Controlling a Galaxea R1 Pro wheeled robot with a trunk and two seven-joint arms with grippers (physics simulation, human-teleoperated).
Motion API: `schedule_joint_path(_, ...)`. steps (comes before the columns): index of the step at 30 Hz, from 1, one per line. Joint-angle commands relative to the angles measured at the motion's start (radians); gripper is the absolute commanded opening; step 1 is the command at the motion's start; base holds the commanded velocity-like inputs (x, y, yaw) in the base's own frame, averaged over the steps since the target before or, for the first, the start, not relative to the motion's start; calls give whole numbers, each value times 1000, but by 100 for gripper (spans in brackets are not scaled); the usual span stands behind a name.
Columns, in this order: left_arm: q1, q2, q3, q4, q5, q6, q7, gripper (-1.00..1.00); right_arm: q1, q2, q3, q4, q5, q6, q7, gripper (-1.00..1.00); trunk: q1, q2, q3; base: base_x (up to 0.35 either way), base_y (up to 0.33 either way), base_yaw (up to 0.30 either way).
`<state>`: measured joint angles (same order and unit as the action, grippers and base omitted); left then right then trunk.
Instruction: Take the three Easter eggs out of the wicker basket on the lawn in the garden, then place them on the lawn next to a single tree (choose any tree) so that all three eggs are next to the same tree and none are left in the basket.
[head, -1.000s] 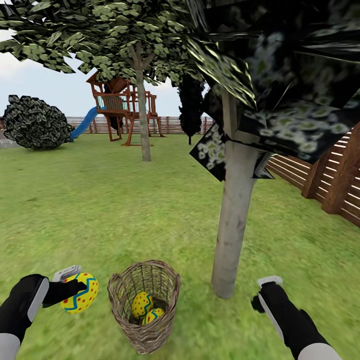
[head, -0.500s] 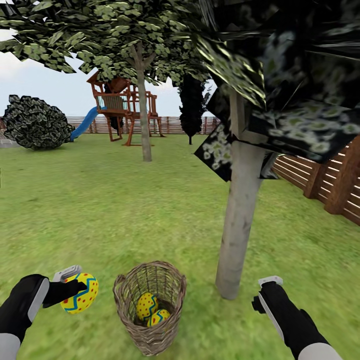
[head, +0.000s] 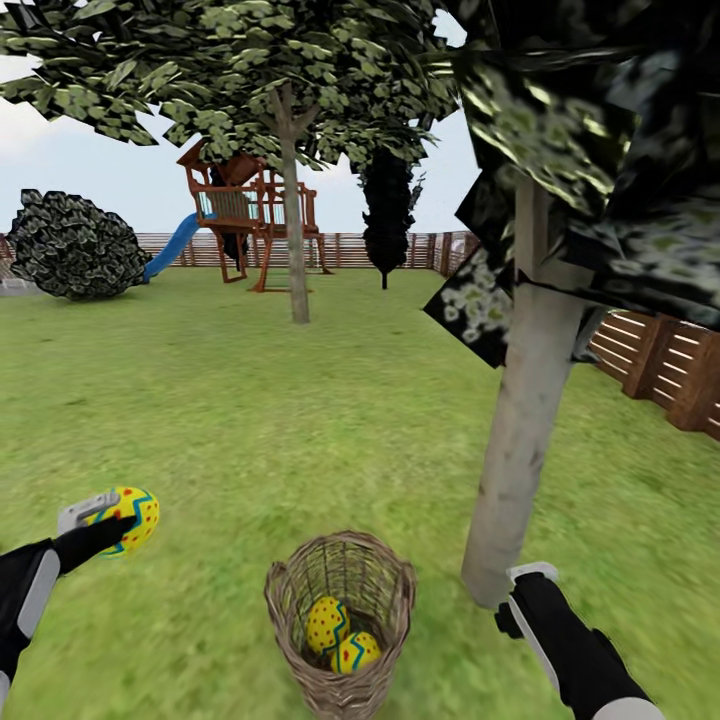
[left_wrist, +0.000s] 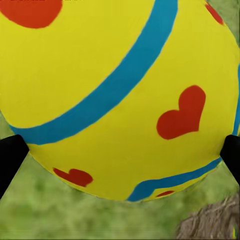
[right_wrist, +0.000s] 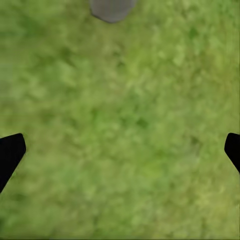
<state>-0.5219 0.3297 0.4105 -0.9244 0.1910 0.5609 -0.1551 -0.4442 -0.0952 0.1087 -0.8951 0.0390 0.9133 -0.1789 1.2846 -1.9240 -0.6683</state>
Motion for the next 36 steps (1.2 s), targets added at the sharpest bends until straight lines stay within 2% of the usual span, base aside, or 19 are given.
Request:
schedule_joint_path(1, -1, -1, 2, -2, 11, -25, -1, -100, -25, 1, 7, -2, 13, 4, 11, 100, 0, 0, -1, 204, 306, 0)
schedule_joint_path(4, -1, -19, -5, 5, 17, -116, 7, -100, -25, 1, 12, -2, 13, 4, 11, 100, 0, 0, -1, 205, 305, 0)
schedule_joint_path(6, 0, -28, -5, 8, 14, -127, 9, -100, -25, 0, 12, -5, 13, 5, 11, 100, 0, 0, -1, 205, 304, 0)
schedule_joint_path(13, -1, -30, 1, 7, 13, -131, 9, -100, -25, -3, 11, -8, 13, 7, 10, 100, 0, 0, -1, 20, 176, 0)
schedule_joint_path(21, -1, -28, 1, 15, 11, -126, 9, -100, -25, -3, 9, -10, 13, 6, 10, 100, 0, 0, -1, -118, 315, 0)
schedule_joint_path(26, -1, -26, -1, 43, 13, -131, 9, -100, -25, -4, 9, -49, 13, 11, 10, 100, 0, 0, -1, -80, 323, 0)
schedule_joint_path(32, -1, -30, -5, 51, 12, -131, 11, -100, -24, -18, 4, -43, -15, 5, 19, 100, 0, 0, -1, -14, 308, 0)
schedule_joint_path(36, 0, -31, -7, 53, 13, -131, 10, -100, -24, -18, 4, -38, -6, 8, 18, 100, 0, 0, -1, 0, 307, 0)
